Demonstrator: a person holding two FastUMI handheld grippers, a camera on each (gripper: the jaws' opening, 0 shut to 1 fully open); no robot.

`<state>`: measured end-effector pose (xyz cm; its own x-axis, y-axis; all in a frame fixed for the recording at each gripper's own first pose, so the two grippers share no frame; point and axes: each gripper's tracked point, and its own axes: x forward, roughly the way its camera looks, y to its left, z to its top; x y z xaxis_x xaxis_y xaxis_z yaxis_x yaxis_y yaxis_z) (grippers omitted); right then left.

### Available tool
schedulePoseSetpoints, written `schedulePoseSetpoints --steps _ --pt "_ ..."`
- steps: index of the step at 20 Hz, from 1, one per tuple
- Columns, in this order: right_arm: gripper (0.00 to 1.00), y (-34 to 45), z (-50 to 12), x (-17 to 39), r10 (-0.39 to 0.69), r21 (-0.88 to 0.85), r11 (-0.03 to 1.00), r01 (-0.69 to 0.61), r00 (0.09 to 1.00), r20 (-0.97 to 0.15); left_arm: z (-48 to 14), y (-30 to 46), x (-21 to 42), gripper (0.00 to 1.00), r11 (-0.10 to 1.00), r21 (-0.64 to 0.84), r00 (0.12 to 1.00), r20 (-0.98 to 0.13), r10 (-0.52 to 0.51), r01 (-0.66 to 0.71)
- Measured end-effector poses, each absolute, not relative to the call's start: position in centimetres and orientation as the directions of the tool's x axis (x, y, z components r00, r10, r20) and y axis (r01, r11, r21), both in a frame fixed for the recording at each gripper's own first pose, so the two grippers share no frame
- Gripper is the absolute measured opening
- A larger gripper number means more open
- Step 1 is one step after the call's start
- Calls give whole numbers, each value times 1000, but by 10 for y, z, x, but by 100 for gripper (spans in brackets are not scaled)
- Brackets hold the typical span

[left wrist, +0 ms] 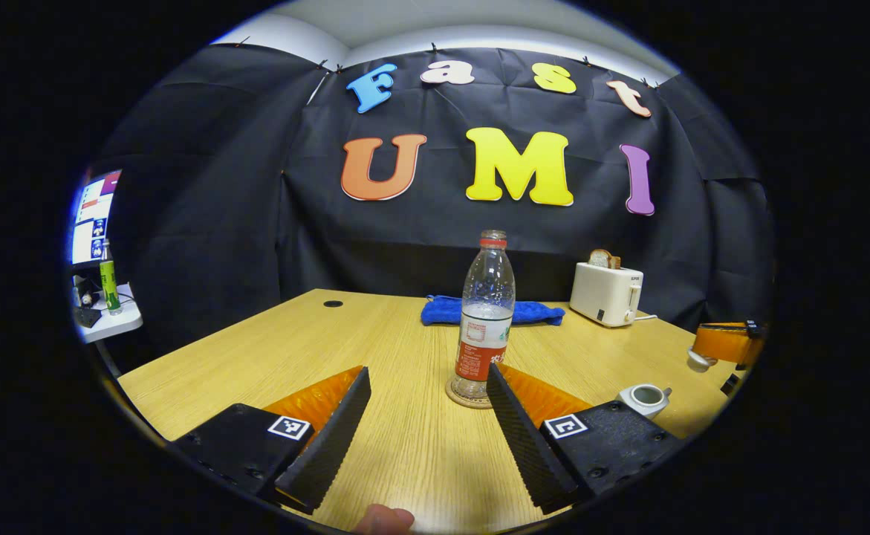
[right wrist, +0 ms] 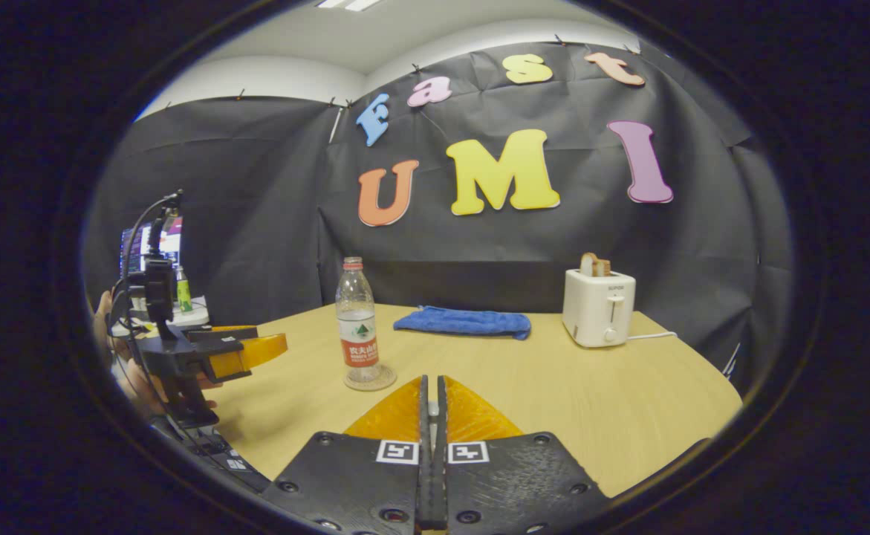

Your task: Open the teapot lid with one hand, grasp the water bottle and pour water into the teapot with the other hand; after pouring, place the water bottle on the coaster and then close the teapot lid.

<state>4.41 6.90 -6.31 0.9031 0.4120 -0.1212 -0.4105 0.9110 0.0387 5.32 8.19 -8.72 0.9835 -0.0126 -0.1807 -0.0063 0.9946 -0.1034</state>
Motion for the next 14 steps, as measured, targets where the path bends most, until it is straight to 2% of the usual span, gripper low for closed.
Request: schedulePoseSetpoints --steps 6,14 --pt "0 98 -83 62 443 9 895 -447 885 -144 -63 101 18 98 996 -69 994 -101 48 -55" --pt "0 103 -104 68 443 5 894 -448 883 -154 -57 100 4 98 996 -62 995 -81 53 -58"
